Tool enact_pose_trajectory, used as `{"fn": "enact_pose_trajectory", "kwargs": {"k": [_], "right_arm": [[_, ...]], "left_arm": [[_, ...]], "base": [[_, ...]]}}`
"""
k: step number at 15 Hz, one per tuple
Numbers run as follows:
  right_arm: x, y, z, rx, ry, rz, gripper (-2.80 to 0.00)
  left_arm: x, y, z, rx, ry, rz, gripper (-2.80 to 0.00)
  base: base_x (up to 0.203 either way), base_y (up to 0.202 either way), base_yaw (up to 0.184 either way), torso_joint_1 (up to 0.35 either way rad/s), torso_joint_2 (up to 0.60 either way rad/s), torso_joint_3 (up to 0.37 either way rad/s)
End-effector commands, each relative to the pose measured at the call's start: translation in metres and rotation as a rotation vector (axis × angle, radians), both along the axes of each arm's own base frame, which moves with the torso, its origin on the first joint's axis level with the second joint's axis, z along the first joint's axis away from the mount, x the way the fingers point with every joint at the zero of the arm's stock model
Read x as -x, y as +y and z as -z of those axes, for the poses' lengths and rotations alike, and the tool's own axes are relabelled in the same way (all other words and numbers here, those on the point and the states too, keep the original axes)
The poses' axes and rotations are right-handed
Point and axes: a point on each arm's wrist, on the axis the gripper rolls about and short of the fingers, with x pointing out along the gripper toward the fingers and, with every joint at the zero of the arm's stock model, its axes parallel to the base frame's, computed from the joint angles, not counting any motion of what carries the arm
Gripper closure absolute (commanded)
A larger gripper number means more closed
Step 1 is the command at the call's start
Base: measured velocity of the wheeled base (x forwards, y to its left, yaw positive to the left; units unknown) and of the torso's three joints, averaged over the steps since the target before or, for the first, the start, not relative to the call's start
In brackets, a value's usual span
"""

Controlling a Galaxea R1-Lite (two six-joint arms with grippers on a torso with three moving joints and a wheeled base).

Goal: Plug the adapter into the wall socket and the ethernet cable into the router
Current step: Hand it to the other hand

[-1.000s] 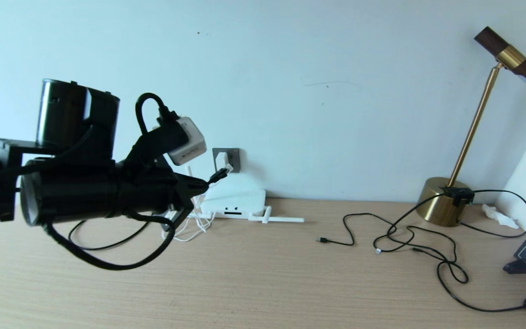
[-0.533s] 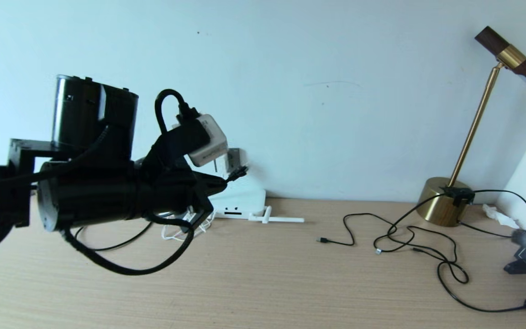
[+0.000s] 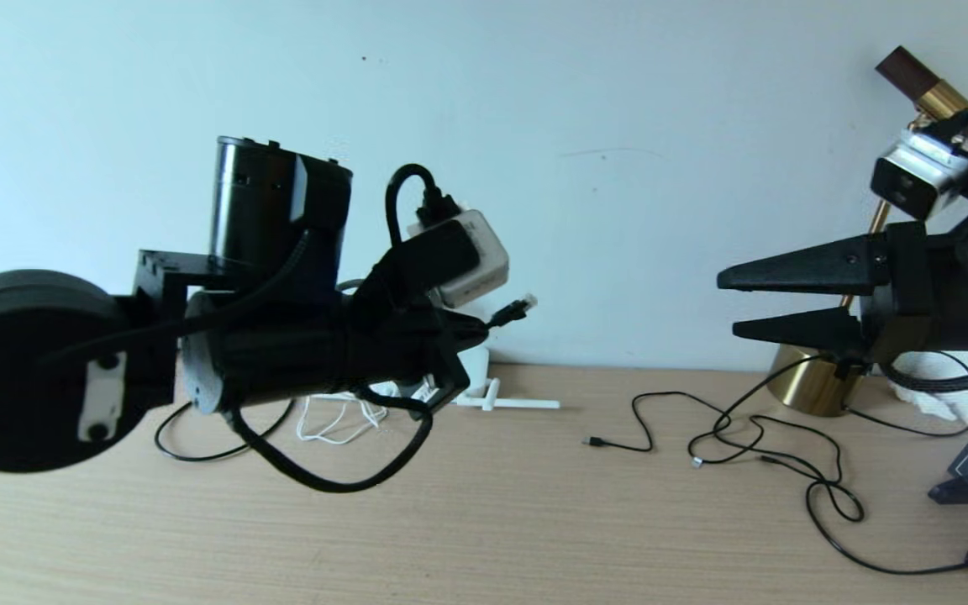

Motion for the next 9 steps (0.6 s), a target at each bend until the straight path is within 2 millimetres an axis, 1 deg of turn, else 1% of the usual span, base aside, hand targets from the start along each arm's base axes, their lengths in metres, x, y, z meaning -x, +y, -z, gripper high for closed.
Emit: {"fn": "enact_pose_trajectory", "kwargs": {"k": [1, 4, 5, 7, 9], "right_arm": [[-0.019, 0.006, 0.009, -0.009, 0.05, -0.049, -2.8], [-0.031, 0.011, 0.01, -0.013, 0.092, -0.086, -2.8], [-0.031, 0.013, 0.009, -0.008, 0.119, -0.099, -2.8], [-0.025, 0.023, 0.012, 0.009, 0.113, -0.157, -2.8], [-0.019, 0.033, 0.012, 0.022, 0.096, -0.203, -2.8]], "left_arm": [[0.006, -0.012, 0.003, -0.013, -0.001, 0.044, 0.0], [0.009, -0.014, 0.004, -0.074, -0.049, 0.087, 0.0], [0.01, -0.014, 0.003, -0.095, -0.066, 0.097, 0.0], [0.011, -0.015, 0.003, -0.103, -0.077, 0.11, 0.0], [0.015, -0.022, 0.002, -0.092, -0.076, 0.156, 0.0]], "base": [[0.0, 0.0, 0.0, 0.0, 0.0, 0.0], [0.0, 0.0, 0.0, 0.0, 0.0, 0.0], [0.0, 0.0, 0.0, 0.0, 0.0, 0.0], [0.0, 0.0, 0.0, 0.0, 0.0, 0.0], [0.0, 0.0, 0.0, 0.0, 0.0, 0.0]]}}
